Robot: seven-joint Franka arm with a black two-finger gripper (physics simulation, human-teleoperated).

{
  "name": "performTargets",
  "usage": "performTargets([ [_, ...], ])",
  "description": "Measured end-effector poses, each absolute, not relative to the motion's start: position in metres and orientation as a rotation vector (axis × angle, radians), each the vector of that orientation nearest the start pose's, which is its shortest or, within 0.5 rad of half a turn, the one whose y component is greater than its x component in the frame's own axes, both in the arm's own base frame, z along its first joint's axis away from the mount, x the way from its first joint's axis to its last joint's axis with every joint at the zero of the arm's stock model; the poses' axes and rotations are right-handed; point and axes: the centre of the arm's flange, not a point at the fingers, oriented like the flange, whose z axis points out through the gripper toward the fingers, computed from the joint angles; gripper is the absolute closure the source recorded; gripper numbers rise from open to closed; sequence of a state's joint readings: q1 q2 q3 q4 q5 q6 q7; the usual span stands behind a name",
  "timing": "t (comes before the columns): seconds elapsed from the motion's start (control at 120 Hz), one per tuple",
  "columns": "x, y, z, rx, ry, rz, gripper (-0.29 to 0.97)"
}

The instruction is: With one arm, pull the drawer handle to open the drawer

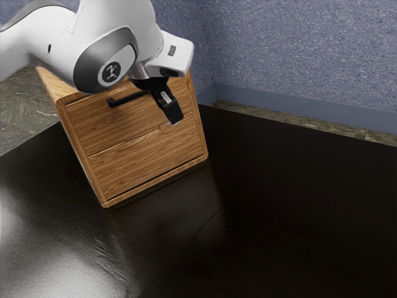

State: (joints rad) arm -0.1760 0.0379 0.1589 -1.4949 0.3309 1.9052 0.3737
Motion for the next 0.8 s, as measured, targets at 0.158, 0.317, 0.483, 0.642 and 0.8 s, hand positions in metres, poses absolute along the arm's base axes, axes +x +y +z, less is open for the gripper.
performTargets([
  [0.158, 0.596, 0.025, 0.681, -2.648, 0.569, -0.423, 0.00],
  [0.317, 0.595, 0.051, 0.688, -2.654, 0.513, -0.426, 0.00],
  [0.483, 0.595, 0.063, 0.686, -2.660, 0.492, -0.418, 0.00],
  [0.642, 0.594, 0.065, 0.687, -2.661, 0.495, -0.418, 0.00],
  [0.8, 0.594, 0.072, 0.687, -2.662, 0.488, -0.414, 0.00],
])
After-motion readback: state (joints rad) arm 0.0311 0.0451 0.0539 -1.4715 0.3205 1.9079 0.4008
